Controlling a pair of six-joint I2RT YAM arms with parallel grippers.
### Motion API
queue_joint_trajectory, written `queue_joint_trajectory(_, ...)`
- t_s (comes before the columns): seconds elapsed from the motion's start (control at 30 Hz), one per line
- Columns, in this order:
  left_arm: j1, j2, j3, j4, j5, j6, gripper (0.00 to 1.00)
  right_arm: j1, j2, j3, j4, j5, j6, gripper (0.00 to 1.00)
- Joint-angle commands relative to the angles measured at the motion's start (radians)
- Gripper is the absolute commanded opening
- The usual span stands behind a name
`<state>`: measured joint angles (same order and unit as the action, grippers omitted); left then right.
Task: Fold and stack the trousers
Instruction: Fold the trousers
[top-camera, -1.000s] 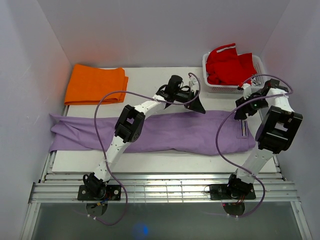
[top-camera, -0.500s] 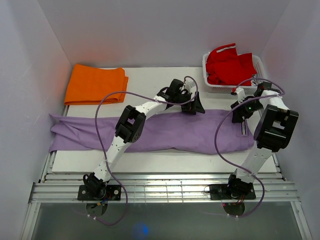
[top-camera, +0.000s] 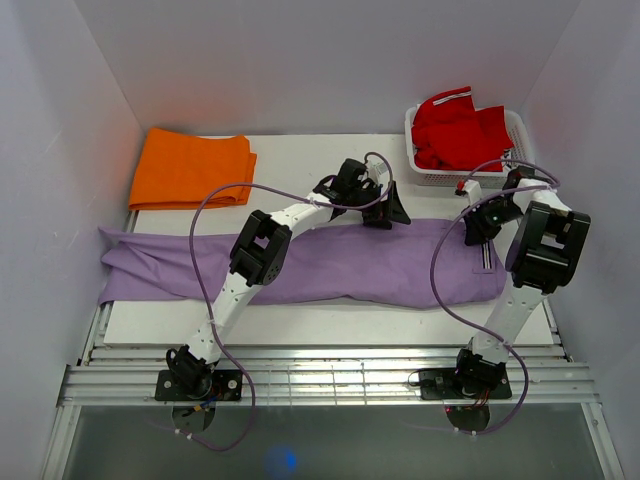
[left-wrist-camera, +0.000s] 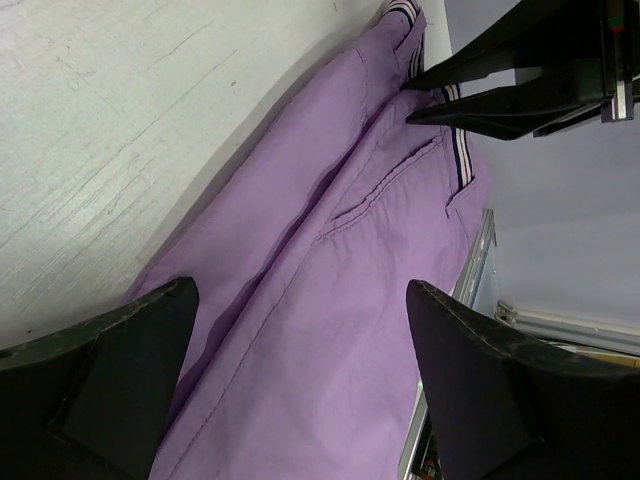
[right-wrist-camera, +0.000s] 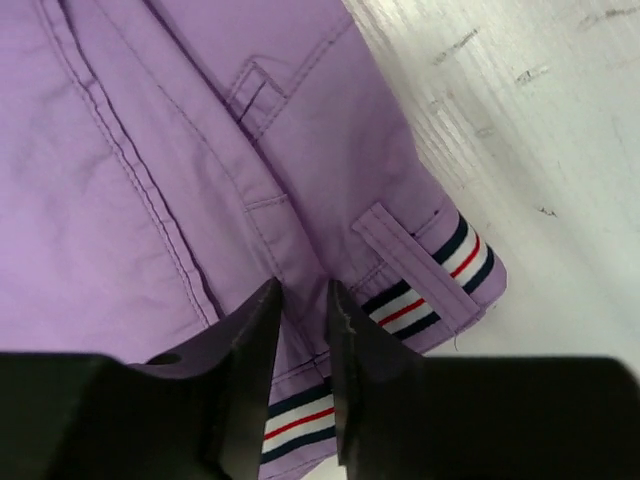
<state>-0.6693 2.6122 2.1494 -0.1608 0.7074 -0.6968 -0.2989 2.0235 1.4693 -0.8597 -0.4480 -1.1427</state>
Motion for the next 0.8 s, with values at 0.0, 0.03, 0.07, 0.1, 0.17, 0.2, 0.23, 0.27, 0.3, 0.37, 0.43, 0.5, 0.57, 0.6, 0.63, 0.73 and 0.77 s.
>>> queue_joint_trajectory(0.0,0.01,-0.024,-0.048,-0.083,-0.08,0.006,0.98,0.009,-0.028,0.04,-0.081,-0.034,-0.048,0.27)
queue_joint_trajectory(0.03,0.013,-0.026,-0.051,-0.086,-0.08,0.005,0.98,0.009,-0.041,0.042,-0.088,-0.035,-0.052,0.26)
queue_joint_trajectory(0.07,0.013,-0.029,-0.06,-0.086,-0.082,0.005,0.98,0.009,-0.054,0.046,-0.116,-0.04,-0.06,0.26)
queue_joint_trajectory(0.1,0.014,-0.03,-0.063,-0.086,-0.079,0.003,0.98,0.009,-0.075,0.057,-0.127,-0.041,-0.066,0.26)
queue_joint_trajectory(0.17,0.017,-0.03,-0.068,-0.082,-0.077,0.002,0.98,0.009,-0.094,0.062,-0.142,-0.038,-0.066,0.3)
queue_joint_trajectory(0.2,0.019,-0.03,-0.066,-0.08,-0.074,0.002,0.98,0.009,-0.097,0.063,-0.154,-0.038,-0.066,0.3)
queue_joint_trajectory(0.23,0.019,-0.029,-0.066,-0.077,-0.071,0.0,0.98,0.009,-0.097,0.062,-0.159,-0.038,-0.075,0.29)
queue_joint_trajectory(0.27,0.019,-0.026,-0.065,-0.075,-0.072,0.0,0.98,0.009,-0.092,0.062,-0.162,-0.037,-0.078,0.23)
queue_joint_trajectory(0.3,0.019,-0.027,-0.062,-0.074,-0.068,-0.001,0.98,0.009,-0.088,0.066,-0.179,-0.037,-0.084,0.19)
queue_joint_trajectory(0.37,0.019,-0.027,-0.059,-0.068,-0.066,-0.003,0.98,0.009,-0.077,0.078,-0.196,-0.035,-0.091,0.08)
queue_joint_trajectory(0.43,0.019,-0.027,-0.056,-0.069,-0.066,0.0,0.98,0.007,-0.085,0.085,-0.206,-0.032,-0.094,0.08)
queue_joint_trajectory(0.5,0.019,-0.029,-0.062,-0.071,-0.069,0.0,0.98,0.007,-0.106,0.094,-0.205,-0.04,-0.101,0.08)
queue_joint_trajectory(0.57,0.019,-0.035,-0.072,-0.072,-0.074,-0.003,0.98,0.007,-0.121,0.141,-0.203,-0.073,-0.086,0.08)
queue_joint_trajectory(0.6,0.019,-0.035,-0.08,-0.074,-0.074,-0.004,0.98,0.007,-0.123,0.163,-0.203,-0.083,-0.077,0.08)
queue_joint_trajectory(0.63,0.02,-0.037,-0.091,-0.075,-0.074,-0.01,0.98,0.007,-0.123,0.183,-0.188,-0.098,-0.069,0.08)
queue_joint_trajectory(0.73,0.025,-0.044,-0.114,-0.063,-0.063,-0.027,0.98,0.006,-0.106,0.262,-0.159,-0.112,-0.026,0.08)
queue_joint_trajectory(0.77,0.025,-0.046,-0.115,-0.062,-0.063,-0.032,0.98,0.007,-0.083,0.282,-0.153,-0.115,-0.02,0.08)
